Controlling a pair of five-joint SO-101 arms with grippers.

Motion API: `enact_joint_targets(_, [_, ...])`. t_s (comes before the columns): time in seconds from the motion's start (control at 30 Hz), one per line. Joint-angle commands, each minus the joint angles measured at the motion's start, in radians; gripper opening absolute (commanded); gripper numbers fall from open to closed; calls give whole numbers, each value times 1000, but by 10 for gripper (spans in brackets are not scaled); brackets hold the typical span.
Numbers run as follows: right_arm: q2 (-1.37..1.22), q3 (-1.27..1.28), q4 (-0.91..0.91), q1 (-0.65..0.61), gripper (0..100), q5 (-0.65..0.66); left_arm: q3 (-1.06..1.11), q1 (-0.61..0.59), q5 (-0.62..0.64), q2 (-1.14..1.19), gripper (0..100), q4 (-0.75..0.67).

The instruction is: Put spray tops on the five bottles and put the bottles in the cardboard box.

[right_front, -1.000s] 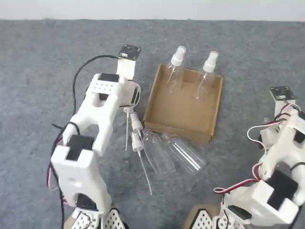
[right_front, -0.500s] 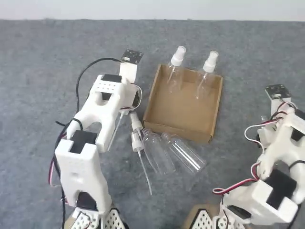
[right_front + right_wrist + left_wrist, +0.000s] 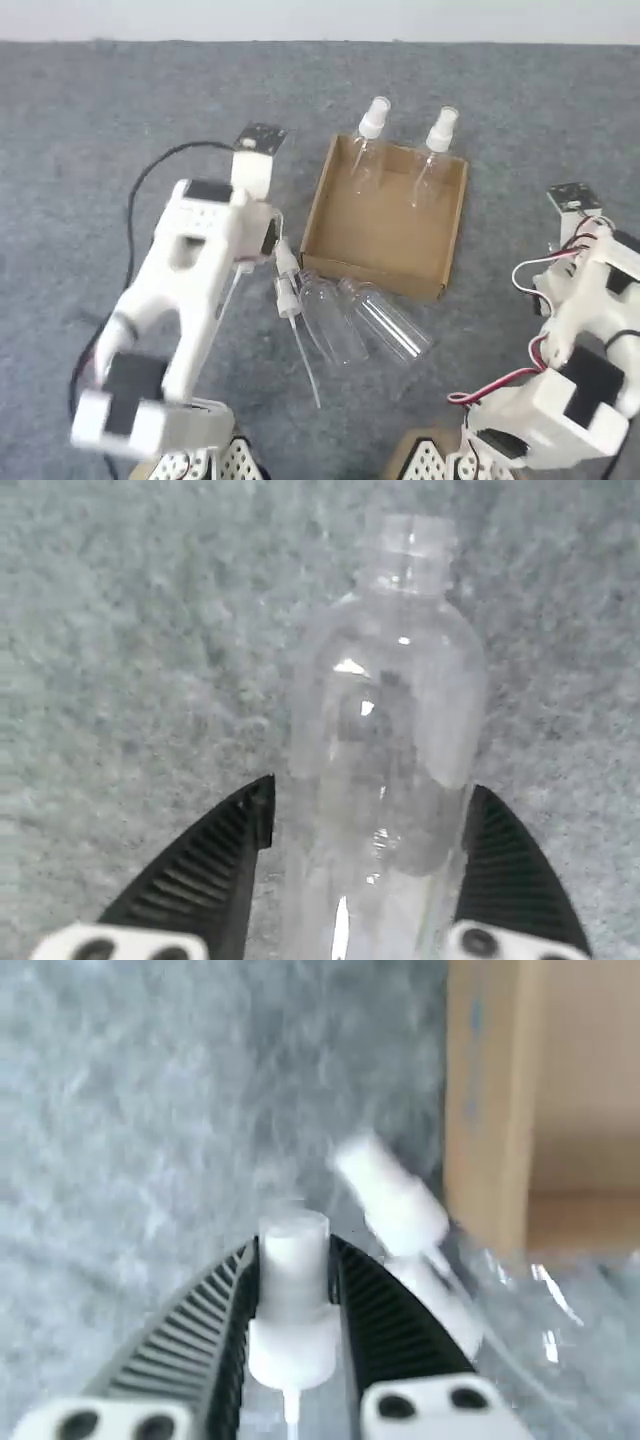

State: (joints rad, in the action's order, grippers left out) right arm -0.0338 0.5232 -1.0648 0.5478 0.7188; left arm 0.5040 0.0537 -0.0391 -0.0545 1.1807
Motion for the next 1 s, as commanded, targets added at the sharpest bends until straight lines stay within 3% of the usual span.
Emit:
enact_joint_targets(0.0, [21,-86,-67,-24,249,2,177,-5,-11,-304,13,-51])
enact_joint_targets(0.33, [2,-316,-162,-127,344,-130,332,-5,-6,-328,13,-166])
enact_joint_targets(0.63, [-283,-493,-205,-131,277,-129,360,-3,-12,-328,13,-181])
enact_joint_targets(0.83, [-343,-537,-206,-88,178,-127,360,-3,-12,-328,13,-184])
enact_joint_targets(0.97, [-343,-534,-211,-84,96,-37,361,-5,-6,-328,13,-207])
